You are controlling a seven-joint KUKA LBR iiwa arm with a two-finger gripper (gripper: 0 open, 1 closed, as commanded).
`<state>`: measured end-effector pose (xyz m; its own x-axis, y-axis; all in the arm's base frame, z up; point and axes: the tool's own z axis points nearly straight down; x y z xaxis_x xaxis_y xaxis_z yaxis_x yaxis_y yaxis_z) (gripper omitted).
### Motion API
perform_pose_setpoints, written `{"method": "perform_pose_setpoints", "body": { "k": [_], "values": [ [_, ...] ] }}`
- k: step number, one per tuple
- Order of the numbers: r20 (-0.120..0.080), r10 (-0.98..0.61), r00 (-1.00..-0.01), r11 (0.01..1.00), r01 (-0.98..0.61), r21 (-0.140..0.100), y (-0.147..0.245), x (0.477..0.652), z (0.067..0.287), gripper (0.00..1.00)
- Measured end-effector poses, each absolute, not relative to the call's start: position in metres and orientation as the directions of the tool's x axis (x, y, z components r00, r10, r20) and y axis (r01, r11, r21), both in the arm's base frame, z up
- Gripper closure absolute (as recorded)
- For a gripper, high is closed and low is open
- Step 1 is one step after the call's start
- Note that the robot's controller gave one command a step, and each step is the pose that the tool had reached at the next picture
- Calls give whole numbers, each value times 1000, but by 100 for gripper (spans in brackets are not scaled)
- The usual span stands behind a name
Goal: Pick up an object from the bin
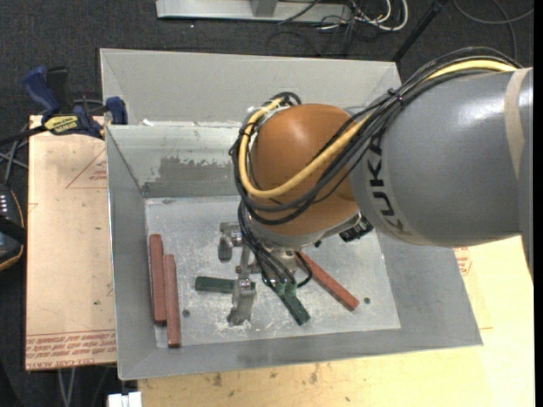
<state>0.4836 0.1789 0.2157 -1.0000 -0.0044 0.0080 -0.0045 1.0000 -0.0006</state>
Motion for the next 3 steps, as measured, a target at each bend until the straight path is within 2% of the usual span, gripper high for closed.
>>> {"method": "perform_pose_setpoints", "body": {
  "k": [1, 2, 3],
  "values": [
    [0, -1, -1000, 1000, -1, 1, 178, 486, 220, 0],
    [-4, -109, -994, 994, -109, 2, 160, 503, 185, 0],
    [-5, -190, -982, 982, -190, 1, 176, 497, 121, 0]
  ]
}}
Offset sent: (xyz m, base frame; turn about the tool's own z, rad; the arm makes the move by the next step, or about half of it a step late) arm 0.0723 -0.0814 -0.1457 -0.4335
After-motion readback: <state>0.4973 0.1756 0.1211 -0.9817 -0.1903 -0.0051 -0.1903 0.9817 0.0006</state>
